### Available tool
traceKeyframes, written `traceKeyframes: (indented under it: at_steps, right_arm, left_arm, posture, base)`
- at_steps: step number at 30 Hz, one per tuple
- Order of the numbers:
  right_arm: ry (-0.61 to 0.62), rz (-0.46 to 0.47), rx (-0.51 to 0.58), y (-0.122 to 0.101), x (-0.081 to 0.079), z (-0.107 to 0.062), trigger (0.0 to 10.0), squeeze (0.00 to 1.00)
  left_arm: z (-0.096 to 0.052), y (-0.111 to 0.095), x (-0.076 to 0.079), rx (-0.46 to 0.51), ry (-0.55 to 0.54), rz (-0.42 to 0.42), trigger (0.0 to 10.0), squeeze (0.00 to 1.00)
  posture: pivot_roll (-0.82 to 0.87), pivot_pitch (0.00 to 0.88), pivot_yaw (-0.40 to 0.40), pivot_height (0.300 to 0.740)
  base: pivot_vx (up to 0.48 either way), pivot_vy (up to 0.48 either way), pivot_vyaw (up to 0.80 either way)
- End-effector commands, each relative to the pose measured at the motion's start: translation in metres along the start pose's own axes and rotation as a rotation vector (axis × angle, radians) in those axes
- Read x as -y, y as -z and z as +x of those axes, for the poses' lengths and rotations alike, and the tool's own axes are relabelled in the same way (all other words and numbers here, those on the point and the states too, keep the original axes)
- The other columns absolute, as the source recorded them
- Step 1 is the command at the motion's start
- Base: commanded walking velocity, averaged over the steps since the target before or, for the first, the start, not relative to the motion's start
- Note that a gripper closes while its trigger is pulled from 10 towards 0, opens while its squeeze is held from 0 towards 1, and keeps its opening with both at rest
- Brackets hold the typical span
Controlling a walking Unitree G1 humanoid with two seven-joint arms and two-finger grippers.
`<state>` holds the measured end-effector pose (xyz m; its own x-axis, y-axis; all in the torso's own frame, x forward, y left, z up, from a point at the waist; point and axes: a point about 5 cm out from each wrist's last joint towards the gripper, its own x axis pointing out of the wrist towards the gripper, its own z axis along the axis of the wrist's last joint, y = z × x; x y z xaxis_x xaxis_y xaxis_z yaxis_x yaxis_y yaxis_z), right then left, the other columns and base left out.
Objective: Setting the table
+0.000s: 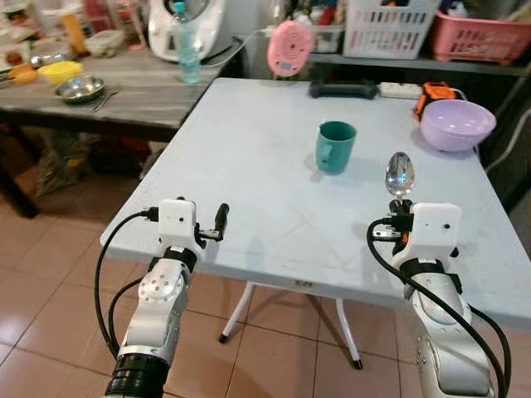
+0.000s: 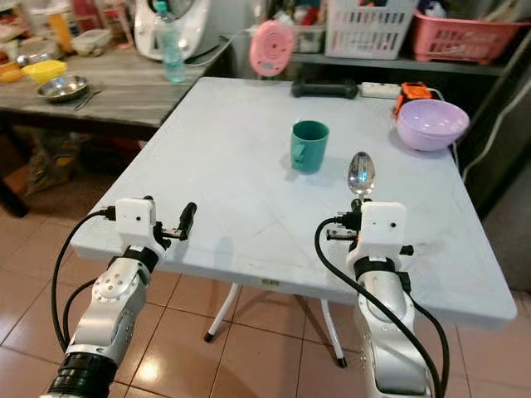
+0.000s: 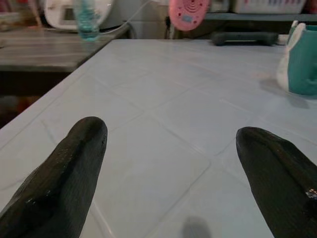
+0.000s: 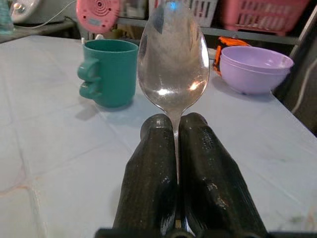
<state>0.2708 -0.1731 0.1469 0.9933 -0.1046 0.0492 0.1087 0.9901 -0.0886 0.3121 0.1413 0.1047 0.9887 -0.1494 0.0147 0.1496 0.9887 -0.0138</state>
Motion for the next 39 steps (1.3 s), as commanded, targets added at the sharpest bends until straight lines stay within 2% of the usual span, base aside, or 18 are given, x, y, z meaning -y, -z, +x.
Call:
traceKeyframes:
  at_steps: [1, 8, 39]
  right_arm:
    - [0.004, 0.007, 0.008, -0.0010, -0.0004, 0.0001, 10.0, 0.00]
    - [0.009, 0.008, 0.011, -0.0010, 0.0003, -0.0006, 10.0, 0.00]
    - [-0.007, -0.008, 0.030, -0.0026, -0.0014, 0.0009, 10.0, 0.00]
  left_arm:
    - [0.0025, -0.0018, -0.0028, -0.004, 0.000, 0.016, 10.0, 0.00]
    - [0.0031, -0.0017, -0.0009, -0.005, 0.009, 0.015, 10.0, 0.00]
    - [0.0041, -0.0013, 0.0007, 0.002, 0.011, 0.019, 10.0, 0.00]
  posture:
    - [-0.16, 0.028, 0.072, 0.740]
    - [-0.16, 0.031, 0.072, 0.740]
    - [-0.15, 0.025, 0.069, 0.740]
  base:
    - [0.000, 0.345, -0.77]
    - [0.000, 0.363, -0.64]
    - [0.000, 0.409, 0.00]
